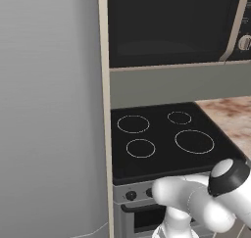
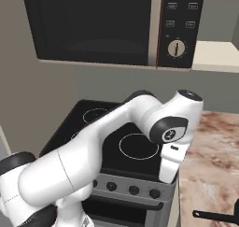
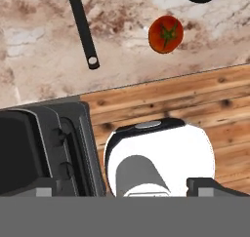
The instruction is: Place the pan on the front left burner on the stove. Then place the tomato and the onion in the pan and turn on the front left burner.
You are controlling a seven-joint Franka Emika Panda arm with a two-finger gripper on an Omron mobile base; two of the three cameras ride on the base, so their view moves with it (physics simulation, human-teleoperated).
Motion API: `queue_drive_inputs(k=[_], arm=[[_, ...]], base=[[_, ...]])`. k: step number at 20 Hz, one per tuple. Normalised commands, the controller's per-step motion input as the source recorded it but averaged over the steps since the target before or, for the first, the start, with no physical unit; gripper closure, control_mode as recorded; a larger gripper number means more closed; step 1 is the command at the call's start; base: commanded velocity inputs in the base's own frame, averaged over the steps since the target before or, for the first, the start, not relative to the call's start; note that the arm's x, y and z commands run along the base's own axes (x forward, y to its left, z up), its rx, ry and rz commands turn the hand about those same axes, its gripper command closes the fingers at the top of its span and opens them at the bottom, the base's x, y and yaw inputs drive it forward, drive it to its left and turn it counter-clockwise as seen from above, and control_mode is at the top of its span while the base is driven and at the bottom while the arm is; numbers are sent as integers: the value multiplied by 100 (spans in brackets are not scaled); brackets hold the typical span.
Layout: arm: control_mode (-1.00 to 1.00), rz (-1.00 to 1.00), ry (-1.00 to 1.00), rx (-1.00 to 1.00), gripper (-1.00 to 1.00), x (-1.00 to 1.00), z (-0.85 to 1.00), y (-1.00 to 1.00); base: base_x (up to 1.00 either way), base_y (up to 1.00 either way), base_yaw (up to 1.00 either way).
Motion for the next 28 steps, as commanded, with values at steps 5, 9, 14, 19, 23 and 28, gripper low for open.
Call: queue_drive_inputs(k=[5, 9, 14, 19, 23, 28], arm=[[-100, 0, 12, -1, -100, -6, -16, -30], [-100, 0, 13, 0, -100, -12, -20, -25], [-100, 0, 14, 0, -100, -16, -31, -26], [-100, 0, 11, 0, -100, -12, -29, -15], [-100, 0, 0, 0, -100, -8, -21, -15], [-100, 0, 0, 3, -100, -13, -15, -25]], base=[[0, 0, 0], [0, 0, 0], [0, 0, 0], [0, 0, 0], [0, 0, 0], [0, 0, 0]])
